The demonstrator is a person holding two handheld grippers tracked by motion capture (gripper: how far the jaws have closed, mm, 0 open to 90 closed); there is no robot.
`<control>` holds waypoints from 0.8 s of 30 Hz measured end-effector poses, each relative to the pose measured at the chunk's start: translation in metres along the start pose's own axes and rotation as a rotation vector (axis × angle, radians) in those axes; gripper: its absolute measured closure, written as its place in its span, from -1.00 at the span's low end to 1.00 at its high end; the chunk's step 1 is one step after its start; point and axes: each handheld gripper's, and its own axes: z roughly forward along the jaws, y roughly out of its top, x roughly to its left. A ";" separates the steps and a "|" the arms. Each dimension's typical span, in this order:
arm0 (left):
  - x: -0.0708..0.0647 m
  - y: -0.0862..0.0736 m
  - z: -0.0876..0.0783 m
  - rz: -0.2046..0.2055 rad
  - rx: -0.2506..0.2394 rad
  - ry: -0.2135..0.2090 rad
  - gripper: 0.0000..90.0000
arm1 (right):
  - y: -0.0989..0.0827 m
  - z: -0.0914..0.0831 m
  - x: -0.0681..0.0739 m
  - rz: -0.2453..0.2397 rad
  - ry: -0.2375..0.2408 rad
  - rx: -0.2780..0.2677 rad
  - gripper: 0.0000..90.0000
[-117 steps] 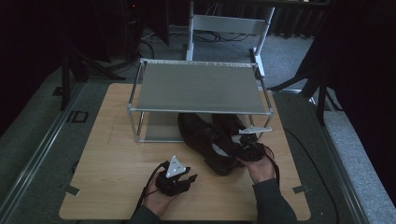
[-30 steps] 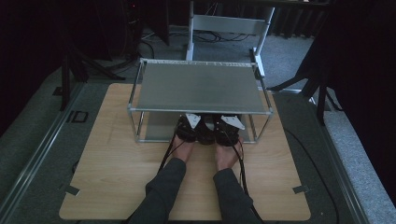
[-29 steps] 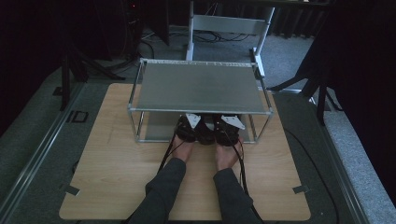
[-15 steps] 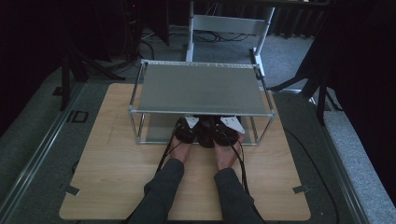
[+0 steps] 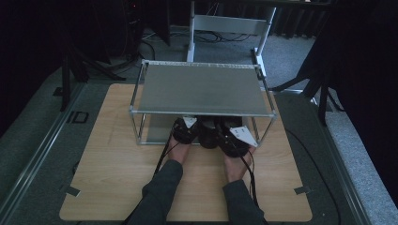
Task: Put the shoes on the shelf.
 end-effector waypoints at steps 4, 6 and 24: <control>0.008 -0.003 -0.008 0.002 0.009 -0.012 0.58 | -0.006 -0.019 -0.009 -0.015 -0.013 0.006 -0.08; 0.012 -0.006 -0.013 -0.013 0.018 -0.012 0.55 | -0.011 -0.028 -0.018 -0.007 -0.026 0.022 -0.08; 0.030 -0.022 -0.061 -0.049 0.055 -0.073 0.42 | -0.039 -0.036 -0.058 0.070 -0.057 0.347 -0.09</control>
